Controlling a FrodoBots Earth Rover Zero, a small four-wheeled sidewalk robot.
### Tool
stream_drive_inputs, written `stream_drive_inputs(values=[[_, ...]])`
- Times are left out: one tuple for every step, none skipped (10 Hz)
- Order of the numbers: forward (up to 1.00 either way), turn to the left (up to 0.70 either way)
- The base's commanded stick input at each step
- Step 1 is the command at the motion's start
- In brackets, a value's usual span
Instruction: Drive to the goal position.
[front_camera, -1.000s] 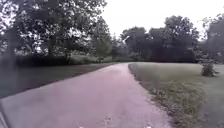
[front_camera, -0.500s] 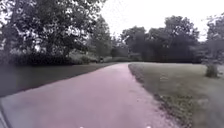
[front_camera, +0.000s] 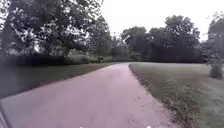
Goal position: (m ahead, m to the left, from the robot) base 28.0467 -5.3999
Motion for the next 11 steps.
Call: stream_drive_inputs(values=[[0.7,-0.05],[0.7,0.0],[0.7,0.0],[0.7,0.0],[0.7,0.0],[0.7,0.0],[0.7,0.0],[0.7,0.0],[0.7,0.0],[0.7,0.0],[0.7,0.0]])
